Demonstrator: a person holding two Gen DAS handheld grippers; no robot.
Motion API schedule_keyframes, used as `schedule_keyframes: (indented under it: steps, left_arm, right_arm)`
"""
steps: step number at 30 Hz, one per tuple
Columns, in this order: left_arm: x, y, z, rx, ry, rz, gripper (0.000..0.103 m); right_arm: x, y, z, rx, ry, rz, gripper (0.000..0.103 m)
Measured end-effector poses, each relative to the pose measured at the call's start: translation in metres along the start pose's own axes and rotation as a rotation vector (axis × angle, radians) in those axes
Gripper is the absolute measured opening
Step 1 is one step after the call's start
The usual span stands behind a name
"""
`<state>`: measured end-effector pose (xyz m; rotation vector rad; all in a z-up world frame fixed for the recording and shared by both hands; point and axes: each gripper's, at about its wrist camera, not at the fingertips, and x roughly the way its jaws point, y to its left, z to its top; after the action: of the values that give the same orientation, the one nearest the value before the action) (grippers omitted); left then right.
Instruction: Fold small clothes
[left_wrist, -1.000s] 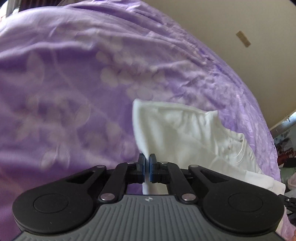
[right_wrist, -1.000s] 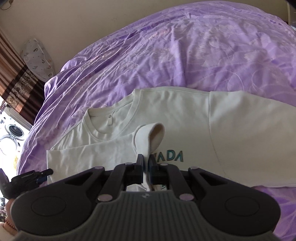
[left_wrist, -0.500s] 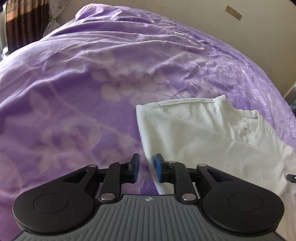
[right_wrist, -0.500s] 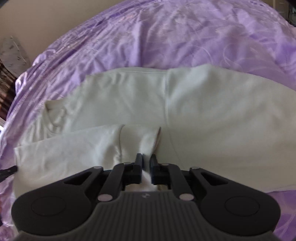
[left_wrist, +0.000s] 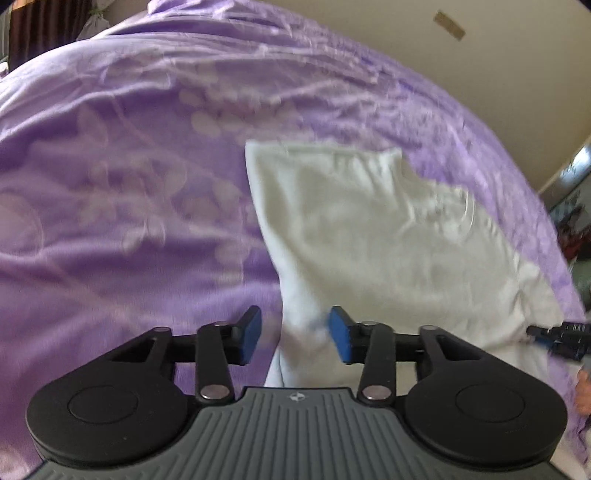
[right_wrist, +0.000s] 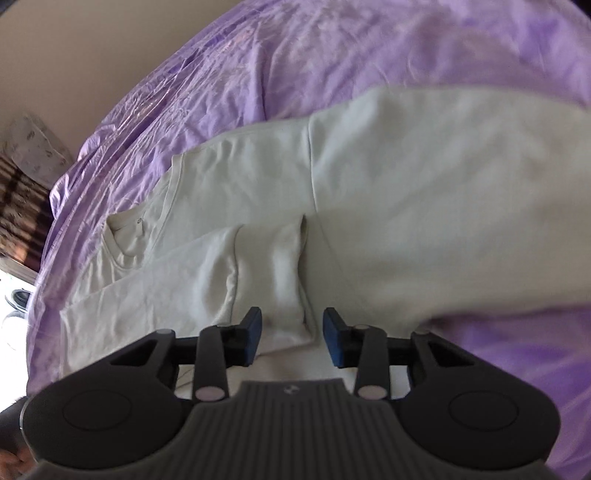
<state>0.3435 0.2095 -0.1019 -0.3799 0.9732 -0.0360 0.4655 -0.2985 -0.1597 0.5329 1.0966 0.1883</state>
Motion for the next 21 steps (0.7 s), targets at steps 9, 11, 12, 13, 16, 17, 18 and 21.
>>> schedule_keyframes:
  steps: [9, 11, 12, 13, 16, 17, 18, 21]
  left_arm:
    - [0.014, -0.011, -0.015, 0.135, 0.070, 0.166, 0.029]
    - [0.007, -0.013, -0.016, 0.147, 0.078, 0.185, 0.029]
    - [0.003, -0.013, -0.016, 0.147, 0.080, 0.196, 0.030]
    - [-0.002, -0.014, -0.017, 0.147, 0.078, 0.209, 0.030]
    - [-0.022, -0.020, -0.017, 0.160, 0.036, 0.220, 0.029]
    - [-0.030, -0.022, -0.017, 0.167, 0.017, 0.211, 0.029]
    - [-0.039, -0.026, -0.016, 0.171, -0.004, 0.199, 0.030]
    - [-0.064, -0.036, -0.014, 0.178, -0.057, 0.182, 0.030]
  right_arm:
    - [0.006, 0.015, -0.006, -0.105, 0.007, -0.113, 0.006]
    - [0.005, 0.019, -0.007, -0.135, 0.010, -0.156, 0.008]
    - [0.000, 0.021, -0.007, -0.143, 0.007, -0.170, 0.012]
    - [-0.005, 0.021, -0.006, -0.149, 0.004, -0.178, 0.013]
    - [-0.034, 0.019, -0.003, -0.148, -0.033, -0.192, 0.013]
    - [-0.046, 0.016, -0.001, -0.134, -0.043, -0.192, 0.014]
    - [-0.058, 0.011, 0.001, -0.120, -0.053, -0.191, 0.018]
    - [-0.099, -0.002, 0.002, -0.106, -0.104, -0.211, 0.021]
